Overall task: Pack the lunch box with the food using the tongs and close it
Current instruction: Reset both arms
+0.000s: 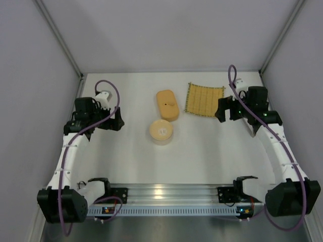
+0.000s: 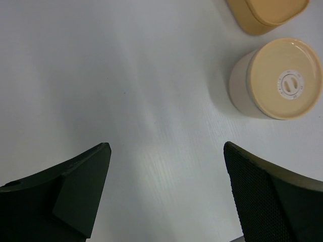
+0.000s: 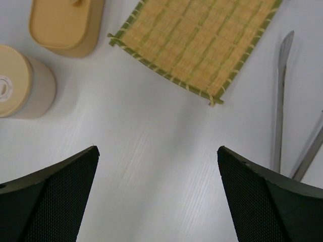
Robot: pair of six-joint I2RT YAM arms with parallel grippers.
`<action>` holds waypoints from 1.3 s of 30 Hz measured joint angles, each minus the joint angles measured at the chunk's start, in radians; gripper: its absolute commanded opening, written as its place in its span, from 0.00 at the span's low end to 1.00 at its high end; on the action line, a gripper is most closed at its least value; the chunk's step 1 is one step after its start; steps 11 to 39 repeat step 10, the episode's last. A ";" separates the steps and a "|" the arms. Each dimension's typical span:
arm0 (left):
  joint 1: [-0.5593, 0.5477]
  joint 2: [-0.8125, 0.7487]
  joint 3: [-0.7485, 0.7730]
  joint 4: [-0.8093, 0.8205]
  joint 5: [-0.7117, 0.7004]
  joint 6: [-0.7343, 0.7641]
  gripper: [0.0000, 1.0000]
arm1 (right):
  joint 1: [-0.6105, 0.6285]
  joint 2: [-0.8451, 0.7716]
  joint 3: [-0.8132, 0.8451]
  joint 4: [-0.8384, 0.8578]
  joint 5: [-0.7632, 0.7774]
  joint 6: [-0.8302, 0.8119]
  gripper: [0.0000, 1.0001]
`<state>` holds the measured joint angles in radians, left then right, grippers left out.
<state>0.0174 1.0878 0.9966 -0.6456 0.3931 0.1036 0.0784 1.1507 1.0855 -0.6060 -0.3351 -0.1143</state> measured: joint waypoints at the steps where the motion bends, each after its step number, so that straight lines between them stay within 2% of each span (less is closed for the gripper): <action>1: 0.008 -0.009 -0.016 0.000 -0.019 0.001 0.98 | -0.016 -0.019 -0.016 -0.005 0.010 -0.014 0.99; 10: 0.016 -0.033 -0.057 0.004 -0.095 0.003 0.98 | -0.090 -0.138 -0.127 -0.044 0.061 -0.077 0.99; 39: 0.016 -0.033 -0.057 0.004 -0.095 0.003 0.98 | -0.090 -0.138 -0.127 -0.044 0.061 -0.077 0.99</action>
